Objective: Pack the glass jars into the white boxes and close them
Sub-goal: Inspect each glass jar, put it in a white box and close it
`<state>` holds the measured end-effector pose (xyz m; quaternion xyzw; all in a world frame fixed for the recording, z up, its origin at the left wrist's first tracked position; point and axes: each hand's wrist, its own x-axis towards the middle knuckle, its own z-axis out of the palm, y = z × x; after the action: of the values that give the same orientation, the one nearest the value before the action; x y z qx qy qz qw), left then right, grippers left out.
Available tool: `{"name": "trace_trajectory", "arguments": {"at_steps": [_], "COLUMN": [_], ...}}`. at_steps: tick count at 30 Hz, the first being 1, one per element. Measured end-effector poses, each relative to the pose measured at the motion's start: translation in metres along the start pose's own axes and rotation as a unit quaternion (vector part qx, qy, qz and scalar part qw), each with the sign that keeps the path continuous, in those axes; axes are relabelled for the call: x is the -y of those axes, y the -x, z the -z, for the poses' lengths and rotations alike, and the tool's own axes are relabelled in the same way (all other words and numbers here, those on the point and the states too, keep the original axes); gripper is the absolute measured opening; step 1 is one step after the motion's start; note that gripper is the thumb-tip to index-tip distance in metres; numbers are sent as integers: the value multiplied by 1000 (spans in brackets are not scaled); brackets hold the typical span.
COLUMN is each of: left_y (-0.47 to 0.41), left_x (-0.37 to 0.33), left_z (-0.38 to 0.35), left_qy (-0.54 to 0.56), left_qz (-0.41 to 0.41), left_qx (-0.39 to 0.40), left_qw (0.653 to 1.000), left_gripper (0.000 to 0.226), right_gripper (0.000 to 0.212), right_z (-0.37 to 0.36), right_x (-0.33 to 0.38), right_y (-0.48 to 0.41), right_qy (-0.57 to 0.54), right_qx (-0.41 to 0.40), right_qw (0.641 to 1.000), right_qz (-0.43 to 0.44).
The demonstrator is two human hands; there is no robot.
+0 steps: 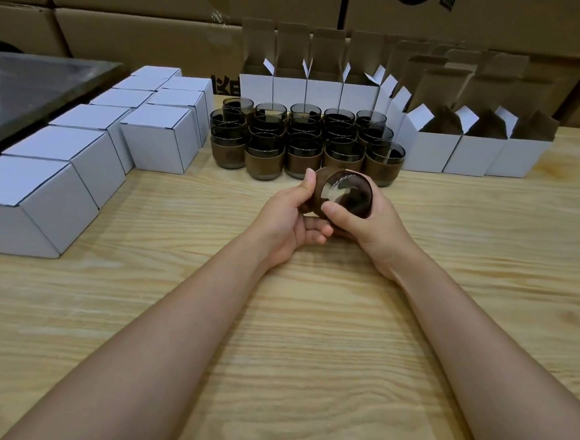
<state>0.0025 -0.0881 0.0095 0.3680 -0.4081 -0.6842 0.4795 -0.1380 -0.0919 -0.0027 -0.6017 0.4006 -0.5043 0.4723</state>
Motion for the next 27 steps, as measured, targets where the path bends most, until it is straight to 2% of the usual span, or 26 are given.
{"name": "trace_trajectory", "arguments": {"at_steps": [6, 10, 15, 17, 20, 23, 25, 27], "left_y": [0, -1, -1, -1, -1, 0, 0, 1], "left_x": [-2, -6, -7, -6, -5, -3, -1, 0], "left_z": [2, 5, 7, 6, 5, 4, 2, 0], "left_qy": [90, 128, 138, 133, 110, 87, 62, 28], "left_qz": [28, 46, 54, 54, 45, 28, 15, -2], "left_qx": [6, 4, -16, -6, 4, 8, 15, 17], "left_qw": [996, 991, 989, 990, 993, 996, 998, 999], "left_gripper": [48, 55, 56, 64, 67, 65, 64, 54], "right_gripper": [53, 51, 77, 67, 41, 41, 33, 30], "right_z": [6, 9, 8, 8, 7, 7, 6, 2], "right_x": [-3, -4, -1, 0, 0, 1, 2, 3], "right_y": [1, 1, 2, 3, 2, 1, 1, 1], "right_qy": [-21, -88, -117, -112, -114, -107, -109, -108], "right_qx": [56, 98, 87, 80, 62, 30, 7, -21], "right_qw": [998, 991, 988, 989, 990, 992, 993, 993], "right_qz": [29, -7, -43, -48, -47, -52, -51, -52]}}
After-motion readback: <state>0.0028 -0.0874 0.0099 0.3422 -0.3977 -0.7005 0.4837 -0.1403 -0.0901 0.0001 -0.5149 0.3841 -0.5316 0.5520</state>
